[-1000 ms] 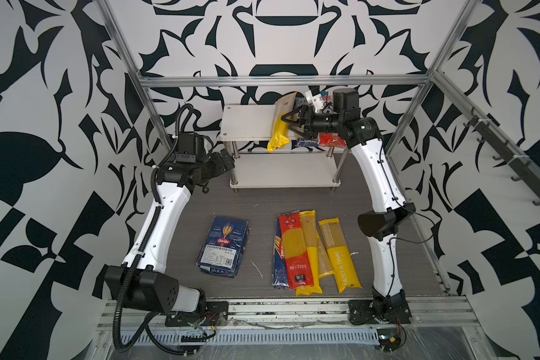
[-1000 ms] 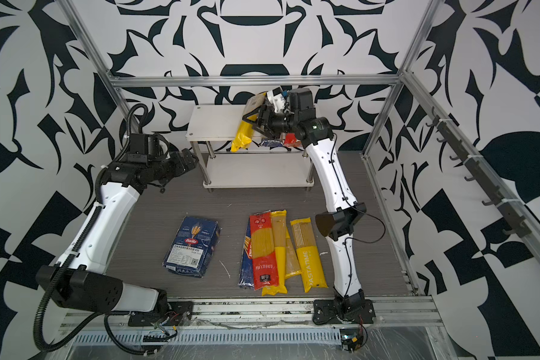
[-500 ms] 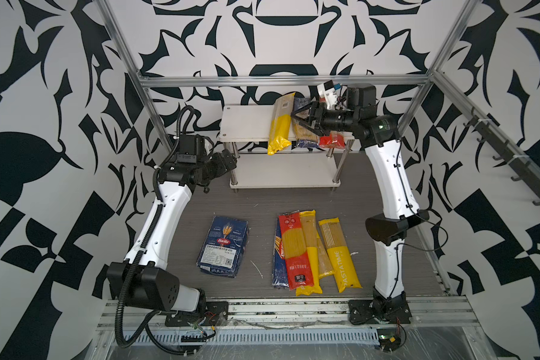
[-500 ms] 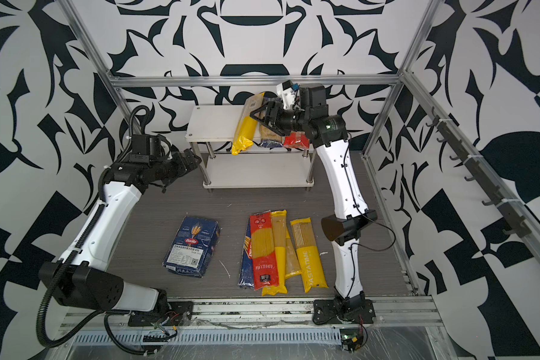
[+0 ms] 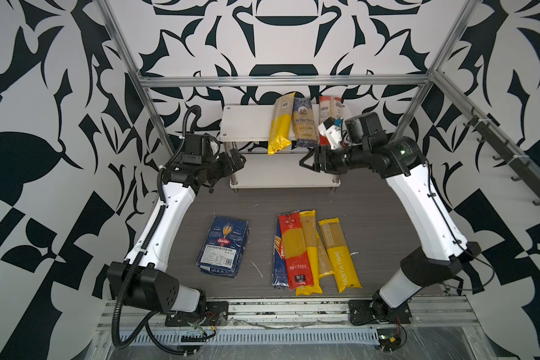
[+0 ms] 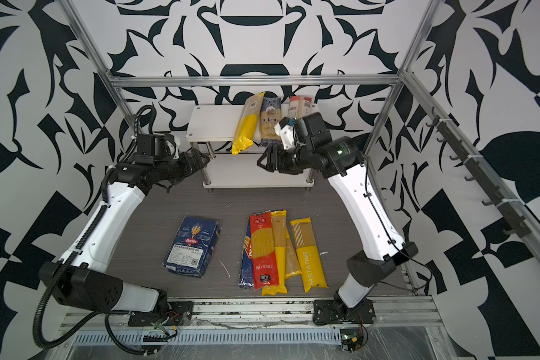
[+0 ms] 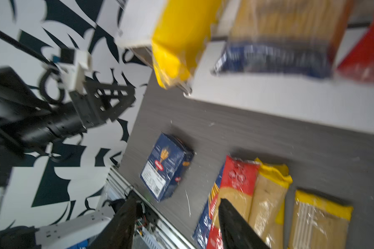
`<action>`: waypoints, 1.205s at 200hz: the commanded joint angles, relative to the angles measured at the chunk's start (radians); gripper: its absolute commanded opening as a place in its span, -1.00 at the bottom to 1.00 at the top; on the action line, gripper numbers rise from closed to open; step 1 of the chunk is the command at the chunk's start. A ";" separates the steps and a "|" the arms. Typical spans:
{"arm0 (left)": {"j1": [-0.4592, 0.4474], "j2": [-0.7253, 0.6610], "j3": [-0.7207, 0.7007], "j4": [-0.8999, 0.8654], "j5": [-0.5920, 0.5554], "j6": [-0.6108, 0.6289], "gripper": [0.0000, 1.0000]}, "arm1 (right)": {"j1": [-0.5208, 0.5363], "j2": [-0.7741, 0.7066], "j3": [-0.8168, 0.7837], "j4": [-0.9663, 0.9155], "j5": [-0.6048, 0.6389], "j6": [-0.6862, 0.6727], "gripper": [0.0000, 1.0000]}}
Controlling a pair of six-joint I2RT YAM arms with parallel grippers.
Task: Arrange pasta packages on shelves
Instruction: Rotate the pasta bag at the shelf.
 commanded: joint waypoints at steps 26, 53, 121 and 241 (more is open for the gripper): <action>-0.051 0.089 0.124 0.039 0.010 -0.016 0.98 | 0.007 -0.254 -0.382 0.024 0.163 0.059 0.27; -0.085 0.175 0.231 0.047 -0.001 -0.015 0.98 | 0.019 -0.359 -0.573 0.055 0.183 0.116 0.27; -0.154 0.344 0.434 0.055 -0.020 -0.027 0.99 | 0.046 -0.482 -0.755 0.085 0.227 0.181 0.24; -0.182 0.219 0.315 -0.070 -0.196 0.070 0.98 | 0.099 -0.410 -0.854 0.055 0.297 0.172 0.39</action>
